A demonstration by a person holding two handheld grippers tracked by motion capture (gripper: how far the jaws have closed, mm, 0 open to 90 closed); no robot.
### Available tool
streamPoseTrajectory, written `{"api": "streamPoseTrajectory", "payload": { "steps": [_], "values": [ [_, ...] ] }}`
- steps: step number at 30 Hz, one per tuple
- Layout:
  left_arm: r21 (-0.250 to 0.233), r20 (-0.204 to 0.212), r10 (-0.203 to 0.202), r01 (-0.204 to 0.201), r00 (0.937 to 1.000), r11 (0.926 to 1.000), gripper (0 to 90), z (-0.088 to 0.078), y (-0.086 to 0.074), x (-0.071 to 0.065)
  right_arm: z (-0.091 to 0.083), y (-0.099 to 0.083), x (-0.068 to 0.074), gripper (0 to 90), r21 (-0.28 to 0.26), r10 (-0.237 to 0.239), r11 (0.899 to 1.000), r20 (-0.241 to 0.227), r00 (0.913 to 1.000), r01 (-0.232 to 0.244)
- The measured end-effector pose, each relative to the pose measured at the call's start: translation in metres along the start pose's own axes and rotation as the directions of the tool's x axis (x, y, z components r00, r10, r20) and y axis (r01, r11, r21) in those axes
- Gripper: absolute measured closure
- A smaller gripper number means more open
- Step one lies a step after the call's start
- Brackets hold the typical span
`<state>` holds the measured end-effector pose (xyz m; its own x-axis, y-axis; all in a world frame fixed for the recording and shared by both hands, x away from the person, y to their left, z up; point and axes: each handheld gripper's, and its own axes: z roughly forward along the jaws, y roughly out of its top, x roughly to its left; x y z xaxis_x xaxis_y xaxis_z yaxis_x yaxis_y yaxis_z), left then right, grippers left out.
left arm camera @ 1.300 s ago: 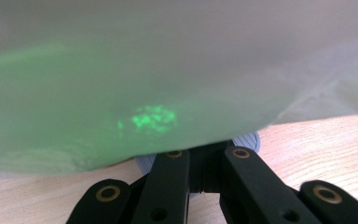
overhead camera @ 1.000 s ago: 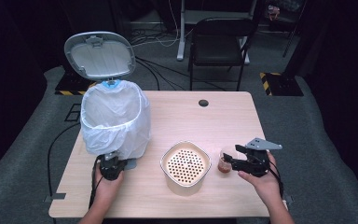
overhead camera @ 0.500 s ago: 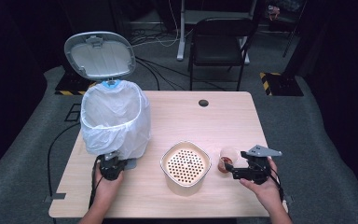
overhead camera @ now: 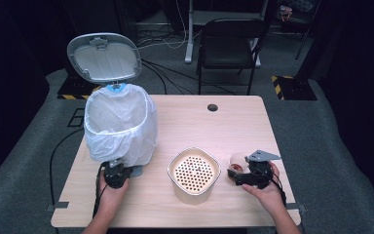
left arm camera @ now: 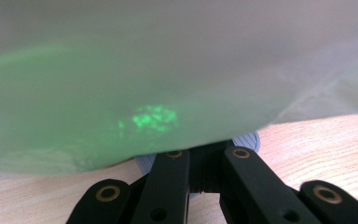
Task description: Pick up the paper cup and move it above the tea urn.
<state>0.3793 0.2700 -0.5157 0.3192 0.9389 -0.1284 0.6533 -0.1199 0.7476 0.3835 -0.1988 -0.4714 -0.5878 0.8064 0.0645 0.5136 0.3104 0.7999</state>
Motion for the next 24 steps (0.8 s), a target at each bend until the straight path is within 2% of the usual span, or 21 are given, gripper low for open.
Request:
{"api": "streamPoseTrajectory", "payload": {
  "steps": [7, 18, 24],
  "values": [
    [-0.003, 0.0, -0.002, 0.002, 1.0, 1.0, 90.0, 0.0, 0.0, 0.0, 0.012, -0.006, 0.0, 12.1, 0.018, -0.002, 1.0, 0.009, 1.0, 0.002],
    [0.0, 0.0, 0.0, 0.0, 1.0, 1.0, 90.0, 0.0, 0.0, 0.0, 0.019, -0.01, -0.005, 20.6, 0.014, -0.004, 1.0, 0.029, 0.9996, 0.003],
    [-0.002, 0.0, -0.001, 0.001, 1.0, 1.0, 90.0, 0.0, 0.0, 0.0, 0.02, -0.008, -0.005, 24.4, 0.008, -0.01, 1.0, 0.017, 0.9998, 0.009]
  ]
}}
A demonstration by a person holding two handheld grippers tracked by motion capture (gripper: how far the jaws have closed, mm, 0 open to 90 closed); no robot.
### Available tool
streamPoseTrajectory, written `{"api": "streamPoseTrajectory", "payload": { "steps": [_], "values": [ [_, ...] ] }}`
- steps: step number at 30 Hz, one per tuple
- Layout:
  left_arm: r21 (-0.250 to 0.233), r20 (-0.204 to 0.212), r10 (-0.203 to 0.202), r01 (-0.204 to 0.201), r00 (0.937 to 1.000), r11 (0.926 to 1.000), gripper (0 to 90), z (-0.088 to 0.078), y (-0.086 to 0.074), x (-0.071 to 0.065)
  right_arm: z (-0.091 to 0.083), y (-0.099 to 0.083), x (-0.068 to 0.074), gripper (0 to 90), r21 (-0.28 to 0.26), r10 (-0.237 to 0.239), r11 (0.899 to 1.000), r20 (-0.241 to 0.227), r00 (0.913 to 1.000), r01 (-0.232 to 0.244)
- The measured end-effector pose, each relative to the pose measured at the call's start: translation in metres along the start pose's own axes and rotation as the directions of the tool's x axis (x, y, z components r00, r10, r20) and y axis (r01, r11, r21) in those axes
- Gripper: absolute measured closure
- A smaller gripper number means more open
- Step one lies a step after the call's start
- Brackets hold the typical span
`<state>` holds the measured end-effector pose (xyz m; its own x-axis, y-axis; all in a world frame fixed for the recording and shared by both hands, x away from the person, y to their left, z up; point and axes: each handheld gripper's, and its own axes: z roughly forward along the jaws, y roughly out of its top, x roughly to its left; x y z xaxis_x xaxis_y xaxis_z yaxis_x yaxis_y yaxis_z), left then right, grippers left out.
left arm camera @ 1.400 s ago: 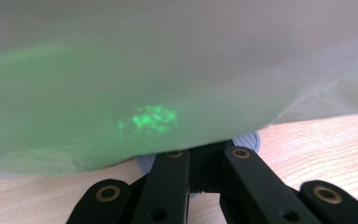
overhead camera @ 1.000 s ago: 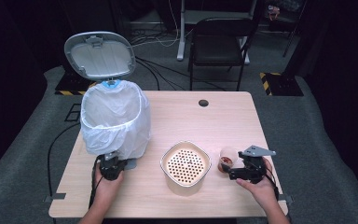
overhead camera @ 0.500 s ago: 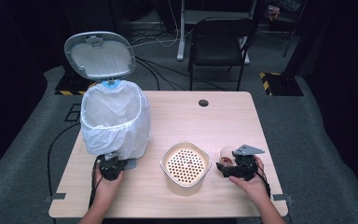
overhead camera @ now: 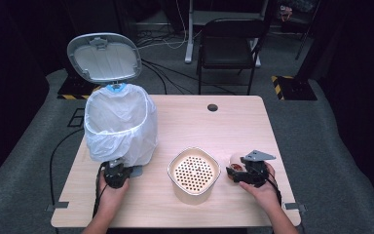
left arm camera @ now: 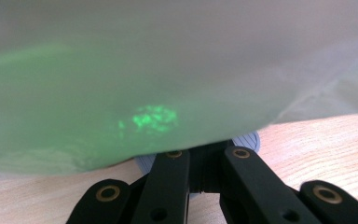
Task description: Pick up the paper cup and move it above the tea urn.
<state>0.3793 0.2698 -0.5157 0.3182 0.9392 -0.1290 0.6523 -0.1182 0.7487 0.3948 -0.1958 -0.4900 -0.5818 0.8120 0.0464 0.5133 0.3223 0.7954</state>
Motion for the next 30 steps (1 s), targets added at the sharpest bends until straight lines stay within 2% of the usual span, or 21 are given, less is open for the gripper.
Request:
{"api": "streamPoseTrajectory", "payload": {
  "steps": [7, 24, 30],
  "values": [
    [0.0, 0.0, 0.0, 0.0, 1.0, 1.0, 90.0, 0.0, 0.0, 0.0, -0.0013, 0.0022, -0.0007, 25.4, -0.022, -0.005, 1.0, -0.017, 0.9998, 0.004],
    [0.0, 0.001, 0.0, 0.0, 1.0, 1.0, 90.0, 0.0, 0.0, 0.0001, -0.0012, 0.0052, -0.0012, 27.0, -0.034, -0.047, 0.998, 0.008, 0.9989, 0.047],
    [0.001, 0.001, 0.001, -0.001, 1.0, 1.0, 90.0, -0.0001, 0.0, 0.0002, -0.0033, 0.0055, -0.0017, 30.0, -0.043, -0.036, 0.998, 0.003, 0.9993, 0.037]
  ]
}}
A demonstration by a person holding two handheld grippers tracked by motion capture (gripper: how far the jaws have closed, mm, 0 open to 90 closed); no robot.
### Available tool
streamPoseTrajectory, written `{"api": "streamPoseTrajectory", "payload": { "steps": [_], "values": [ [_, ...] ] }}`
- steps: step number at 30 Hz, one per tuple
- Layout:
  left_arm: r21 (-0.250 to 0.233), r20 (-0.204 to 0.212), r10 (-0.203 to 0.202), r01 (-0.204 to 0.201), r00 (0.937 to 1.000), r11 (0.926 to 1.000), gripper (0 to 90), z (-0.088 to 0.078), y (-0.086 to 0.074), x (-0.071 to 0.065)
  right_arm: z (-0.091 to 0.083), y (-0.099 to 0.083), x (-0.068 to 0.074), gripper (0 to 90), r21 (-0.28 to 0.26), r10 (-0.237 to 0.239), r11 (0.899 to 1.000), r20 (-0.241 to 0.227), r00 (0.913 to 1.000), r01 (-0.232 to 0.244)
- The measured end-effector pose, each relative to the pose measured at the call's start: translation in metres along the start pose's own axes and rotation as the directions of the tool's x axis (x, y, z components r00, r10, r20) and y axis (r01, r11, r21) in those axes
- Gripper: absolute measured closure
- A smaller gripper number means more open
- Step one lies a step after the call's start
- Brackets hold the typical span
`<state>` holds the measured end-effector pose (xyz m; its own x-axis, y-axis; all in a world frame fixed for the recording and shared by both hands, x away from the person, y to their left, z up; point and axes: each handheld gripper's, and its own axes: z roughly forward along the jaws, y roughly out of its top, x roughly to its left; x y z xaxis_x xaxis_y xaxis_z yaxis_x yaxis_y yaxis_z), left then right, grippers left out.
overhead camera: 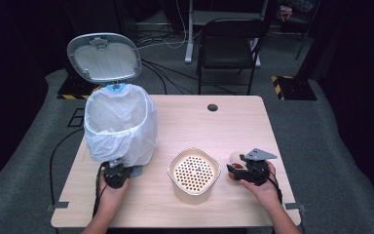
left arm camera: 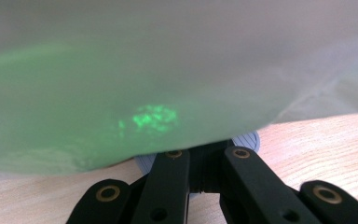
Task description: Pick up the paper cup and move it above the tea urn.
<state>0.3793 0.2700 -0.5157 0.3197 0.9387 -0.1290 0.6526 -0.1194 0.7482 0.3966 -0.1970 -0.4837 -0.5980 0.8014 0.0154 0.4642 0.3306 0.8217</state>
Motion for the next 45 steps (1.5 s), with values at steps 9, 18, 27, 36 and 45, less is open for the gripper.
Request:
{"api": "streamPoseTrajectory", "payload": {
  "steps": [9, 18, 27, 36, 45],
  "values": [
    [0.0, 0.001, 0.0, 0.0, 1.0, 1.0, 90.0, 0.0, 0.0, 0.0, -0.002, 0.01, 0.0, 31.8, -0.001, -0.015, 1.0, -0.046, 0.9988, 0.015],
    [0.001, 0.002, 0.0, 0.0, 1.0, 1.0, 90.0, 0.0, 0.0, 0.0, -0.011, 0.029, -0.008, 32.3, -0.035, -0.024, 0.999, -0.046, 0.9987, 0.022],
    [0.001, 0.002, 0.001, -0.001, 1.0, 1.0, 90.0, 0.0, 0.0, 0.0, -0.018, 0.058, -0.017, 33.8, -0.05, -0.095, 0.994, -0.068, 0.9931, 0.092],
    [0.001, 0.002, 0.0, 0.0, 1.0, 1.0, 90.0, 0.0, 0.0, 0.0, -0.013, 0.089, -0.013, 34.0, -0.082, -0.18, 0.982, -0.114, 0.977, 0.172],
    [0.001, 0.002, 0.0, 0.0, 1.0, 1.0, 90.0, 0.0, 0.0, 0.0, -0.006, 0.111, -0.002, 34.6, -0.112, -0.245, 0.967, -0.147, 0.9583, 0.23]
  ]
}}
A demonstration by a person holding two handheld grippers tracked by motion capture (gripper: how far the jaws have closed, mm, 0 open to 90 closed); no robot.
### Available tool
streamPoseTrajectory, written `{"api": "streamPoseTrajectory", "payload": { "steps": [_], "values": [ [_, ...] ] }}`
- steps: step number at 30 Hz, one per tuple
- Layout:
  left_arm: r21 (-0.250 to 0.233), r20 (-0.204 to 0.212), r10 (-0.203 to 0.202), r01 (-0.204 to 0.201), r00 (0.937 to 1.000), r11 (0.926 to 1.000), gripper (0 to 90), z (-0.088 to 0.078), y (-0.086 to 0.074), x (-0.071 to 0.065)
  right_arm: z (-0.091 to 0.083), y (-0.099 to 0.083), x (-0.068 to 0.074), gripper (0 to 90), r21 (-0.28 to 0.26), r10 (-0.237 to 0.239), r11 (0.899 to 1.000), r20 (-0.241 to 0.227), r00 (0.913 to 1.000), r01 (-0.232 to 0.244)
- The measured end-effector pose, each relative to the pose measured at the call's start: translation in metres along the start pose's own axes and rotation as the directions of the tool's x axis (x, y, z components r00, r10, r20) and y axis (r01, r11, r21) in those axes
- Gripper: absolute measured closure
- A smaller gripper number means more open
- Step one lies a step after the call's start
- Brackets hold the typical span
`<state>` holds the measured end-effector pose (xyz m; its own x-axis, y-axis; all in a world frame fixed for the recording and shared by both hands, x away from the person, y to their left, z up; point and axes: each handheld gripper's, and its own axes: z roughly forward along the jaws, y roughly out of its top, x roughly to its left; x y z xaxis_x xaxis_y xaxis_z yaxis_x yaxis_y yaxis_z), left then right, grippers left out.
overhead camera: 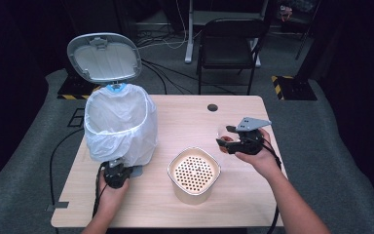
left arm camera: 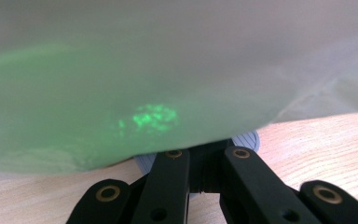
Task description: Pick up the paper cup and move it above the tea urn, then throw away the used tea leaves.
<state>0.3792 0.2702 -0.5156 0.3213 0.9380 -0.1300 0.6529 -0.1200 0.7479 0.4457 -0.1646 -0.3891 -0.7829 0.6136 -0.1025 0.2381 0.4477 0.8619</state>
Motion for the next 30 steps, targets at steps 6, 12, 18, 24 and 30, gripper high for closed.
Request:
{"api": "streamPoseTrajectory", "payload": {
  "steps": [6, 12, 18, 24, 30],
  "values": [
    [0.0, 0.0, 0.0, 0.0, 1.0, 1.0, 90.0, 0.0, 0.0, 0.0, 0.005, 0.01, 0.004, 34.7, -0.013, -0.078, 0.997, -0.013, 0.9969, 0.077],
    [-0.001, 0.001, 0.0, 0.0, 1.0, 1.0, 90.0, 0.0, 0.0, 0.0, 0.008, 0.019, 0.007, 35.0, -0.039, -0.143, 0.989, -0.031, 0.9893, 0.142],
    [-0.001, 0.002, -0.001, 0.001, 1.0, 1.0, 90.0, 0.0, 0.0, 0.0, 0.012, 0.025, 0.008, 35.3, -0.048, -0.186, 0.982, -0.041, 0.9818, 0.184],
    [0.0, 0.003, -0.002, 0.002, 1.0, 1.0, 90.0, 0.0, 0.0, 0.0, 0.013, 0.028, 0.012, 35.4, -0.049, -0.219, 0.975, -0.043, 0.9747, 0.217],
    [0.0, 0.003, -0.002, 0.002, 1.0, 1.0, 90.0, 0.0, 0.0, 0.0, 0.011, 0.034, 0.022, 35.7, -0.049, -0.299, 0.954, -0.044, 0.9532, 0.297]
  ]
}}
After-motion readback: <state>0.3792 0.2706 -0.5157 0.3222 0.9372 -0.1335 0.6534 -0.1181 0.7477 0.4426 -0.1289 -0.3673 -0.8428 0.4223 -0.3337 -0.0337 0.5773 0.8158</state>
